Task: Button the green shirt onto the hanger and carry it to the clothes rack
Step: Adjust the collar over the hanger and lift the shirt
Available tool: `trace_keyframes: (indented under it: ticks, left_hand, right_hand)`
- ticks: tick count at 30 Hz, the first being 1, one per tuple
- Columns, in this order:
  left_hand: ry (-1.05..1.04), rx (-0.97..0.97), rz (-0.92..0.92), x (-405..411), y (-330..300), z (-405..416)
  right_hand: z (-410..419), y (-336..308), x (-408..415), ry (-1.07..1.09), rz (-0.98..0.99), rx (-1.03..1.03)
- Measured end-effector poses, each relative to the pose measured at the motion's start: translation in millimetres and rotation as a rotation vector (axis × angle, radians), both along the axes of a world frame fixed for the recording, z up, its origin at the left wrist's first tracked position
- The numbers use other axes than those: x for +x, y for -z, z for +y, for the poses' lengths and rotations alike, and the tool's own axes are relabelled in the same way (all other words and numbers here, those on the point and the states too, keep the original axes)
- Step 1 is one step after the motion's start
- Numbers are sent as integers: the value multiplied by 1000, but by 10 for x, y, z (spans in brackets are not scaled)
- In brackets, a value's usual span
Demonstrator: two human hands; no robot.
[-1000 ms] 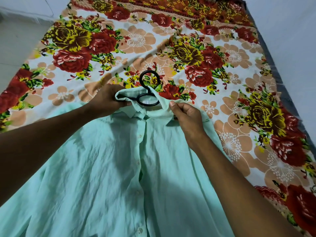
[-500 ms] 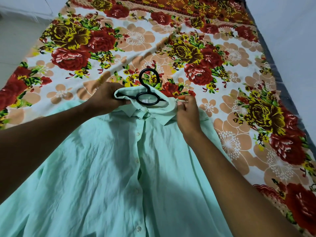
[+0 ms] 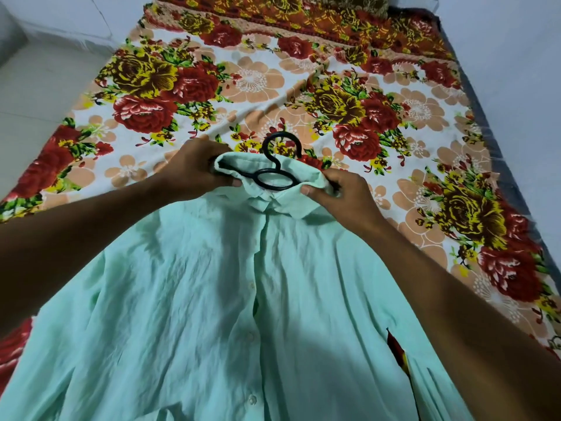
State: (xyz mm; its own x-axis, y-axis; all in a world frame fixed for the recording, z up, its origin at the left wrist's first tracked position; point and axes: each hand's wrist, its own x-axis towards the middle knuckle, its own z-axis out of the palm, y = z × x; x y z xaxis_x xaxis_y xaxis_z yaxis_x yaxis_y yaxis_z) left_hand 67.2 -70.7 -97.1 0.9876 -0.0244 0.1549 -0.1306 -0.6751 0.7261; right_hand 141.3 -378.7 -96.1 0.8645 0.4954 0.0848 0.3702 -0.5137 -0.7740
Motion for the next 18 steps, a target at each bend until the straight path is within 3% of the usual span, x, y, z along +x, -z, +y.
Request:
trace_keyframes:
  ticks: [4, 8, 13, 18]
  left_hand:
    - [19, -3, -5, -85, -465, -29]
    - [73, 92, 35, -232, -1052, 27]
    - [-15, 59, -4, -422, -1786, 54]
    - [137, 6, 47, -670, -2740, 2]
  right_hand:
    - [-6, -414, -41, -109, 100, -92]
    - [-54, -1051, -83, -153, 68, -99]
    - [-37, -1886, -133, -299, 135, -236]
    - [-126, -2612, -275, -174, 41, -132]
